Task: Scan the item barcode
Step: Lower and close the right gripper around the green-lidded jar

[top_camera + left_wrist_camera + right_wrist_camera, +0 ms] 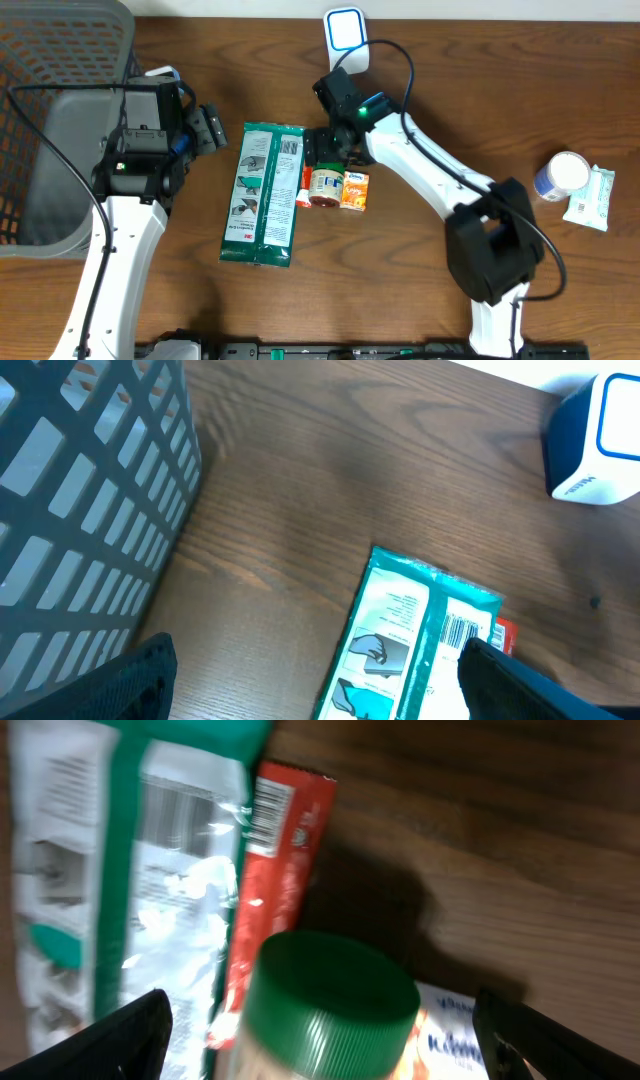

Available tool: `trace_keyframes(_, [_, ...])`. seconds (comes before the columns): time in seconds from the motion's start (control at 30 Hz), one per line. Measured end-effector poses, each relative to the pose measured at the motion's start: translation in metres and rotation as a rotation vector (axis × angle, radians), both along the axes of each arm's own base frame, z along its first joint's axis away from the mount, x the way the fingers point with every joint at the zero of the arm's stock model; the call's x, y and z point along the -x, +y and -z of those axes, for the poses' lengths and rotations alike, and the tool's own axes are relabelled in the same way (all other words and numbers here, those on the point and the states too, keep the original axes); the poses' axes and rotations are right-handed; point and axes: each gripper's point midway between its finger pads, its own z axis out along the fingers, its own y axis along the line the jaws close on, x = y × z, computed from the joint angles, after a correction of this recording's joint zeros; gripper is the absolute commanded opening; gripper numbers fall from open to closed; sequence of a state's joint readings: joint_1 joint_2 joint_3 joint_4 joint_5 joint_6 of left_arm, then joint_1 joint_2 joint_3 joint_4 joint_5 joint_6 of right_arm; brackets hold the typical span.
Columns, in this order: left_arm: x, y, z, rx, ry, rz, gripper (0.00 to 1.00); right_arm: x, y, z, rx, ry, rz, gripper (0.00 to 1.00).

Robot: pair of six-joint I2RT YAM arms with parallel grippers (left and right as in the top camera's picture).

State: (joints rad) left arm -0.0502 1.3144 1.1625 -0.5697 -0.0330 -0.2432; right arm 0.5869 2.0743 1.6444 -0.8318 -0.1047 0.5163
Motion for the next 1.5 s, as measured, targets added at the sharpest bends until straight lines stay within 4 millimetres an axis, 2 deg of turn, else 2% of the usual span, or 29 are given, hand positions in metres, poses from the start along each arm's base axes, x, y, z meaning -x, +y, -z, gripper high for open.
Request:
trace_keyframes(0.13, [0.0, 0.0, 0.0, 0.0, 0.0, 0.0, 0.86, 0.002, 0.0, 0.024, 0.023, 0.042, 0.003, 0.86])
trace_keyframes(0.23, [0.0, 0.0, 0.0, 0.0, 0.0, 0.0, 0.86, 0.003, 0.001, 0.03, 0.028, 0.053, 0.005, 0.84])
trace_keyframes(0.73, [0.0, 0.0, 0.0, 0.0, 0.0, 0.0, 0.86, 0.011, 0.0, 0.035, 0.041, 0.079, 0.002, 0.94])
trace_keyframes(0.83, [0.0, 0.0, 0.0, 0.0, 0.0, 0.0, 0.86, 0.008, 0.003, 0.034, 0.027, 0.064, -0.004, 0.89])
trace_keyframes(0.93, [0.0, 0.0, 0.0, 0.0, 0.0, 0.0, 0.86, 0.01, 0.006, 0.033, -0.001, 0.084, -0.02, 0.76])
trace_keyframes(1.23, [0.0, 0.0, 0.0, 0.0, 0.0, 0.0, 0.86, 0.029, 0.001, 0.035, -0.007, 0.179, -0.026, 0.75])
trace_keyframes(1.5, [0.0, 0.0, 0.0, 0.0, 0.0, 0.0, 0.86, 0.021, -0.006, 0.038, 0.047, 0.129, -0.015, 0.76])
